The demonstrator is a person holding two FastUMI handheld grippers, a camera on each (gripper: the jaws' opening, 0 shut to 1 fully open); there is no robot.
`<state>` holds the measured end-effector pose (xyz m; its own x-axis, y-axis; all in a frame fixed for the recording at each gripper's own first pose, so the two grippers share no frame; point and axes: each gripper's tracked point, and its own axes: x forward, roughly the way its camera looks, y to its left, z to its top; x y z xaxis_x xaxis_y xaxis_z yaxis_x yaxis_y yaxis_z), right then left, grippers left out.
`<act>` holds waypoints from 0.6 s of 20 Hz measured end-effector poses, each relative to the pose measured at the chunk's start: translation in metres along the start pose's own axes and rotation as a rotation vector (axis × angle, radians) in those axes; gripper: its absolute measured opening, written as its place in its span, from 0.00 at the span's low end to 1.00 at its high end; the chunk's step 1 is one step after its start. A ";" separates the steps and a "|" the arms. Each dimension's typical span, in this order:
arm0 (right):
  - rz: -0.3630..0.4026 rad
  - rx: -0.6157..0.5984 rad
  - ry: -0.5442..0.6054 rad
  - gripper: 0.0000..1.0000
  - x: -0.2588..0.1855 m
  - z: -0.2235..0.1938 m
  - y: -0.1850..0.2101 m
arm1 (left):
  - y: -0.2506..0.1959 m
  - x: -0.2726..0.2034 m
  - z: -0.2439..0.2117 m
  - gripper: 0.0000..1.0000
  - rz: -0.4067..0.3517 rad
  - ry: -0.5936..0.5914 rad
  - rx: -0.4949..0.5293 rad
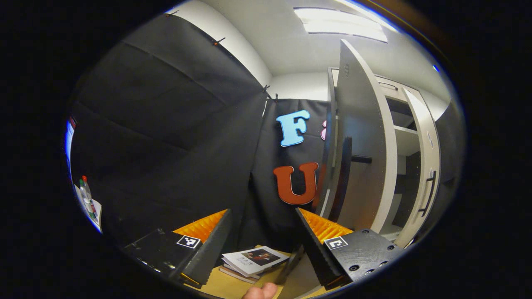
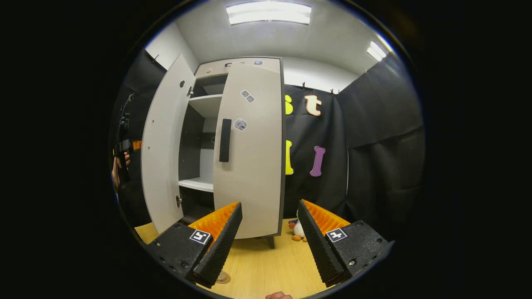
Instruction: Grasp the bottle in the cabinet with the left hand and place it on the coaster, then close the right door with the right hand and the left door with the left hand.
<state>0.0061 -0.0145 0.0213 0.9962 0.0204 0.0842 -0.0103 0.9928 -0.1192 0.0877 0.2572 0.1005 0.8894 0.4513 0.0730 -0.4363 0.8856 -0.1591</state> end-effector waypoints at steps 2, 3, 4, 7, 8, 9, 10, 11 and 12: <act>0.005 0.011 0.009 0.83 0.003 -0.003 0.003 | -0.017 -0.004 0.002 0.99 -0.043 0.005 -0.027; 0.003 0.014 0.012 0.83 0.003 -0.004 0.004 | -0.027 -0.006 0.003 0.99 -0.063 -0.002 -0.034; 0.000 0.017 0.015 0.83 0.003 -0.005 0.003 | -0.035 -0.007 0.007 0.99 -0.078 -0.016 -0.035; -0.017 0.008 0.024 0.83 0.003 -0.008 -0.002 | -0.058 -0.010 0.021 0.99 -0.110 -0.071 -0.034; -0.028 0.008 0.023 0.83 0.001 -0.008 -0.005 | -0.071 -0.008 0.021 0.99 -0.132 -0.069 -0.041; -0.039 0.011 0.024 0.83 0.000 -0.008 -0.009 | -0.083 -0.008 0.016 0.99 -0.159 -0.060 -0.056; -0.048 0.016 0.024 0.83 -0.001 -0.009 -0.011 | -0.098 -0.006 0.014 0.99 -0.194 -0.053 -0.072; -0.057 0.020 0.025 0.83 -0.001 -0.010 -0.014 | -0.112 -0.005 0.010 0.99 -0.232 -0.040 -0.083; -0.066 0.024 0.029 0.83 -0.001 -0.011 -0.016 | -0.124 -0.007 0.005 0.99 -0.262 -0.030 -0.086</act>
<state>0.0058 -0.0317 0.0121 0.9969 -0.0481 0.0620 0.0537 0.9944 -0.0908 0.1349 0.1443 0.1247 0.9655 0.2119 0.1513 -0.1773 0.9606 -0.2139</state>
